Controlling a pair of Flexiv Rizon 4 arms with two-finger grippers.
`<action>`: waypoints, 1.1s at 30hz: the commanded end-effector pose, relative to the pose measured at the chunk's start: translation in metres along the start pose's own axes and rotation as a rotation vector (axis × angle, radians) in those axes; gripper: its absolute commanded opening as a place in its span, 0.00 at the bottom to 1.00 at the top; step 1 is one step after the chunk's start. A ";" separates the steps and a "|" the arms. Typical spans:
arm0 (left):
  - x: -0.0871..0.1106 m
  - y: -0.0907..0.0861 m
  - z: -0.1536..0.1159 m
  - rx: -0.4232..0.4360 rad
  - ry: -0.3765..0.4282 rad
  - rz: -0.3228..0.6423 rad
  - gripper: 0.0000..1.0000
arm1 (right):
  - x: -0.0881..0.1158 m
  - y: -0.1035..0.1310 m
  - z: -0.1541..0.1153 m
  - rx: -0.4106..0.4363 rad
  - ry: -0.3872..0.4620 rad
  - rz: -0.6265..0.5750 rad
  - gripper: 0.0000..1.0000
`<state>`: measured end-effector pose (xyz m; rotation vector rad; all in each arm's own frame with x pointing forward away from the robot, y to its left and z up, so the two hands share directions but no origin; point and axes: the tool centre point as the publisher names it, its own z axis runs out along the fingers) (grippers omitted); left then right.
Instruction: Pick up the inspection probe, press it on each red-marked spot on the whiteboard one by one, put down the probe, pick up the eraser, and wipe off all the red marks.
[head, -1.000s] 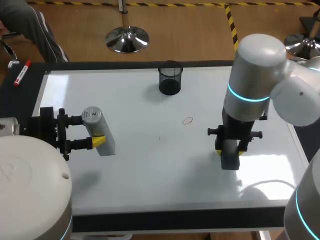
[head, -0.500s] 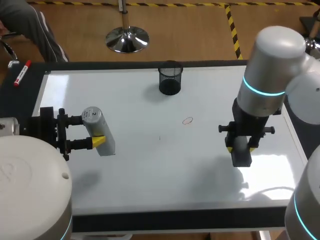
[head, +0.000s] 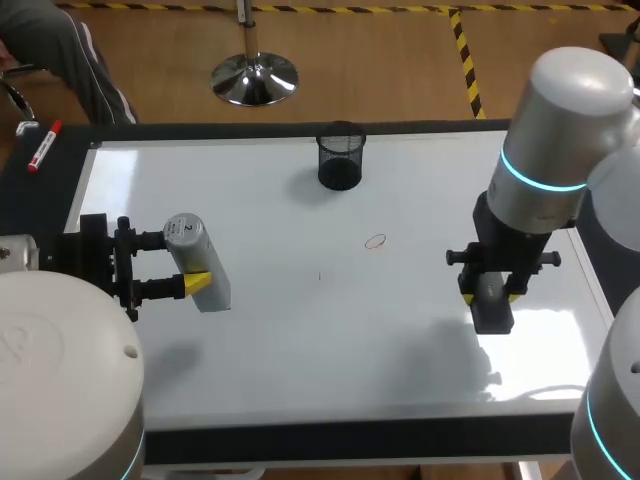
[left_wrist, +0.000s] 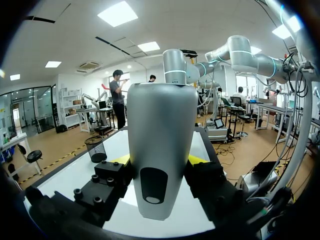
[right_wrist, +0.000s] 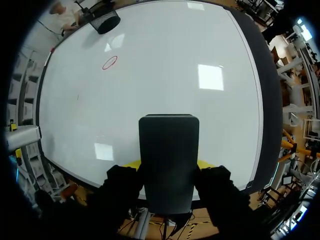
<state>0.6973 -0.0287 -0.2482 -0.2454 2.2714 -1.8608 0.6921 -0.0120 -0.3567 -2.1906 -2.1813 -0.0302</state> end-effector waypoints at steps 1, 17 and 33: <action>0.001 0.000 0.000 0.003 -0.002 0.002 0.00 | -0.002 -0.001 -0.001 -0.003 0.003 -0.001 0.00; 0.001 0.000 0.000 0.003 -0.002 0.002 0.00 | -0.002 -0.001 -0.001 -0.003 0.003 -0.001 0.00; -0.025 -0.008 0.030 0.008 0.041 0.002 0.00 | -0.002 -0.001 -0.001 -0.003 0.003 -0.001 0.00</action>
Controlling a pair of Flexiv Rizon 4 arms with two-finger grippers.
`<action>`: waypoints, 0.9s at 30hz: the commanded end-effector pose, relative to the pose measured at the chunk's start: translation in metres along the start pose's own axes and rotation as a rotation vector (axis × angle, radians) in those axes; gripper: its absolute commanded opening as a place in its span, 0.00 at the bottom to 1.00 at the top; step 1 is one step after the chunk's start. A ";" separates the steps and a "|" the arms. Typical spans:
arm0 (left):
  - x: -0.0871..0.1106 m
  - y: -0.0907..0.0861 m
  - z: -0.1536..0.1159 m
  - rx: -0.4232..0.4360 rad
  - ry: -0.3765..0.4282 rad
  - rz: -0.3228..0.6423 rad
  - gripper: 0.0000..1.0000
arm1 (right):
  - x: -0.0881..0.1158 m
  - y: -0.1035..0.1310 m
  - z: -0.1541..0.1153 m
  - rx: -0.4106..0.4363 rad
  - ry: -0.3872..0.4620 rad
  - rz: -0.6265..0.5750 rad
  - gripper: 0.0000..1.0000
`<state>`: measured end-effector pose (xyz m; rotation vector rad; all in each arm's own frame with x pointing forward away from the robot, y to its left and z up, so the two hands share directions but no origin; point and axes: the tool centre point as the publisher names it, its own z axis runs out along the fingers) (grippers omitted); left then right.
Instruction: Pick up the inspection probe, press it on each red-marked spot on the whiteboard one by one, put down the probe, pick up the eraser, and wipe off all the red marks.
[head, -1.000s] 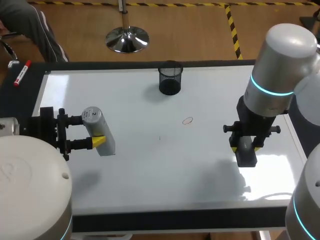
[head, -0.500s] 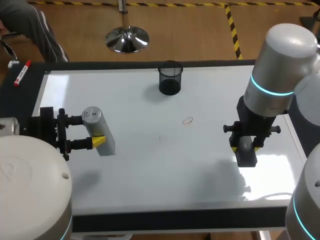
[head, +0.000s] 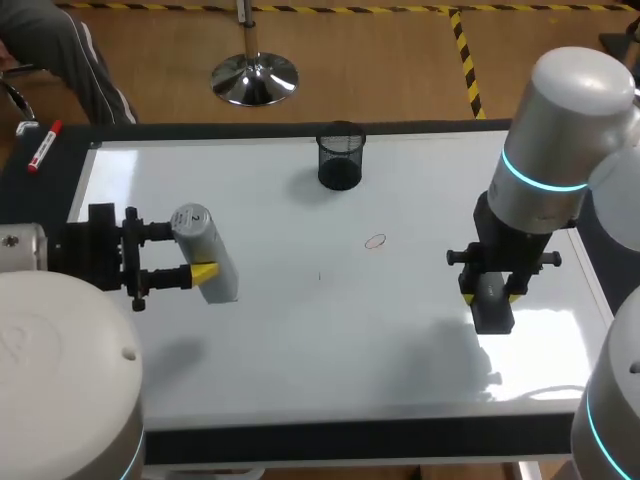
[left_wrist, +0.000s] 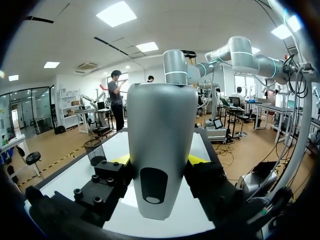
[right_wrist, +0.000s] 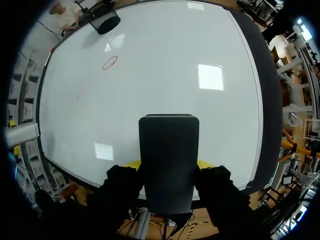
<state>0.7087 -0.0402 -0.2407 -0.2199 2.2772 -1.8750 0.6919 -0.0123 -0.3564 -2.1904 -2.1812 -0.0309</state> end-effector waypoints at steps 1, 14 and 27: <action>-0.020 0.001 0.021 0.004 0.038 -0.003 0.00 | -0.001 -0.001 -0.001 -0.002 0.003 -0.001 0.00; -0.052 -0.010 0.073 0.023 0.137 0.027 0.00 | -0.001 -0.001 -0.001 -0.002 0.003 -0.001 0.00; -0.071 -0.017 0.119 0.042 0.188 0.043 0.00 | -0.001 -0.001 -0.001 -0.002 0.003 -0.001 0.00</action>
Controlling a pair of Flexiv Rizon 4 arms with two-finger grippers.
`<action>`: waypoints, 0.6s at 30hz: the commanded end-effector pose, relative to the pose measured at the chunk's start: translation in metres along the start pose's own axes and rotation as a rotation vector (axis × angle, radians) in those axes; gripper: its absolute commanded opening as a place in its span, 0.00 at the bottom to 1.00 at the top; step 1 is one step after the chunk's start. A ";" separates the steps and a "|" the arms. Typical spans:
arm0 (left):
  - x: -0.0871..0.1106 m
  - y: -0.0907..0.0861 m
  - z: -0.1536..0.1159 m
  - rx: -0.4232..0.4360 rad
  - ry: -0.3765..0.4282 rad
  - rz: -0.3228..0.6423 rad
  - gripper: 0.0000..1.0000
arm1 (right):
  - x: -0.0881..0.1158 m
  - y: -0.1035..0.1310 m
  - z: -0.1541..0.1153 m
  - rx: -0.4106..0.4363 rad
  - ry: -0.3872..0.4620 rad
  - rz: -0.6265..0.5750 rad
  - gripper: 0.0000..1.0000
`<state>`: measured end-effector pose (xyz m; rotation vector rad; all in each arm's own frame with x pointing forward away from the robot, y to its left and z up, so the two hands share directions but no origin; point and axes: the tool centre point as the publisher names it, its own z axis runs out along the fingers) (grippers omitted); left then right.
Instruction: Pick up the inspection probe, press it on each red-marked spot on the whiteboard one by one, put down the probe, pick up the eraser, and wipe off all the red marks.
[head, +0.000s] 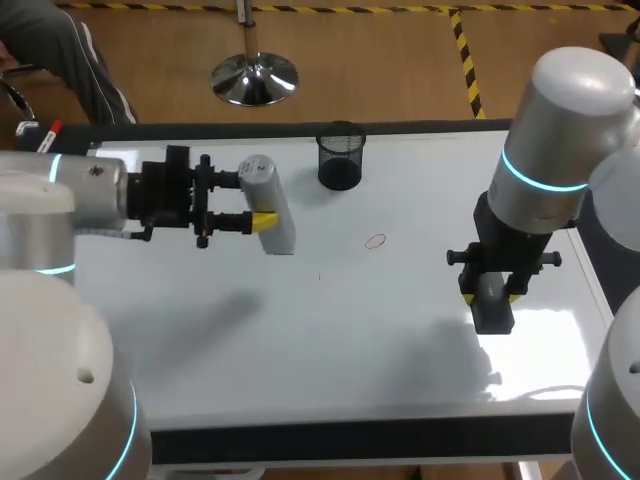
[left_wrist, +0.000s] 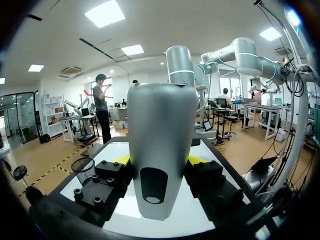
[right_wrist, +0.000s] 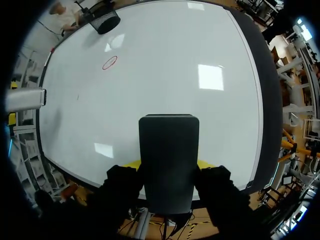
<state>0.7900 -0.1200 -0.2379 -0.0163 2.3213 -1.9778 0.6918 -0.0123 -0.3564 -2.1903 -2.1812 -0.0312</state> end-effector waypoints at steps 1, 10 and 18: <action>-0.015 0.002 0.026 0.006 0.034 -0.001 0.00 | -0.001 -0.001 -0.001 -0.002 0.003 -0.001 0.00; -0.021 0.004 0.054 0.003 0.065 -0.001 0.00 | -0.001 -0.001 -0.001 -0.002 0.003 -0.001 0.00; -0.028 0.007 0.076 0.022 0.086 0.001 0.00 | -0.001 -0.001 -0.001 -0.002 0.003 -0.001 0.00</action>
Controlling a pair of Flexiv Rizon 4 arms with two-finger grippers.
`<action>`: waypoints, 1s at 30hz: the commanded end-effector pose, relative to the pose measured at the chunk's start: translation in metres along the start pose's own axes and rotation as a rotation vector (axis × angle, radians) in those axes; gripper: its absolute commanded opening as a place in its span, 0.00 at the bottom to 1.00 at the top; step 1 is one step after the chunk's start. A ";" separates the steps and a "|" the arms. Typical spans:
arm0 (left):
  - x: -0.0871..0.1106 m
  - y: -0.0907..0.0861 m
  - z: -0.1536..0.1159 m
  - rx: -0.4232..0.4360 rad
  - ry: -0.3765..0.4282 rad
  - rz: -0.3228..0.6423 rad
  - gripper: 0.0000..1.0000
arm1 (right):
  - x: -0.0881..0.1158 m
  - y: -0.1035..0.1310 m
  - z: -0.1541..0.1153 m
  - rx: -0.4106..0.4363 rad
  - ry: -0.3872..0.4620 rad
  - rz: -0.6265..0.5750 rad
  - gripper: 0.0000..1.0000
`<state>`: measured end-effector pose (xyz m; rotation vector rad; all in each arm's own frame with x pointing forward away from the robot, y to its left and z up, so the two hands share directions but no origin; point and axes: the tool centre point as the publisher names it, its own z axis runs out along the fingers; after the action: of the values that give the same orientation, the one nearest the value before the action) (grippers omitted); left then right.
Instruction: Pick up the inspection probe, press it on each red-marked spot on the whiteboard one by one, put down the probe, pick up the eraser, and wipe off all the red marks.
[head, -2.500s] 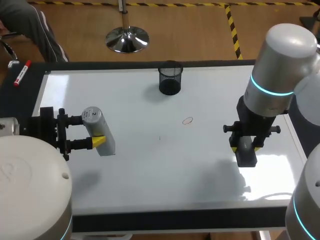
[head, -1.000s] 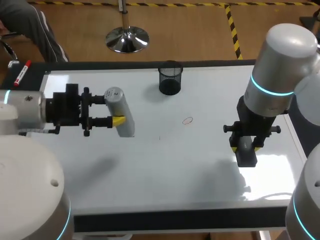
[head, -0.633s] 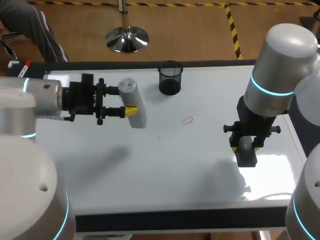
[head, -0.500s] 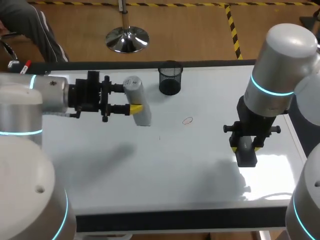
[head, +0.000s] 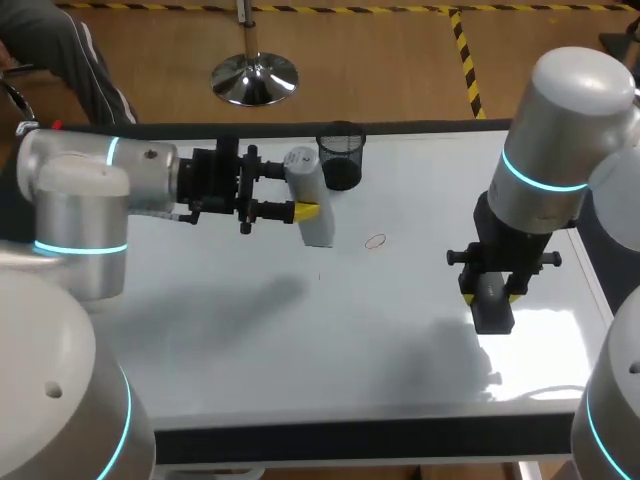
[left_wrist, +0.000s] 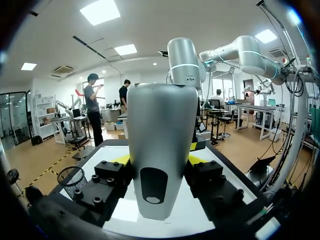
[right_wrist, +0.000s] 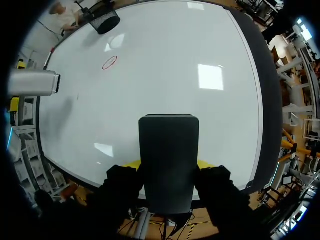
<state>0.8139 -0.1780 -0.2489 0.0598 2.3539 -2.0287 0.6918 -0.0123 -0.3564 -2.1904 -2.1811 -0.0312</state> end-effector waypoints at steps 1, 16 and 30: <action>-0.012 0.005 0.017 0.011 0.012 0.002 0.00 | -0.001 -0.001 -0.001 -0.002 0.003 -0.001 0.00; -0.031 0.007 0.044 0.017 0.027 0.018 0.00 | -0.001 -0.001 -0.001 -0.002 0.003 -0.001 0.00; -0.039 0.021 0.071 0.008 0.042 0.013 0.00 | -0.001 -0.001 -0.001 -0.002 0.003 -0.001 0.00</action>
<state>0.8488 -0.2366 -0.2739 0.1131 2.3654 -2.0428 0.6918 -0.0123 -0.3564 -2.1904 -2.1811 -0.0312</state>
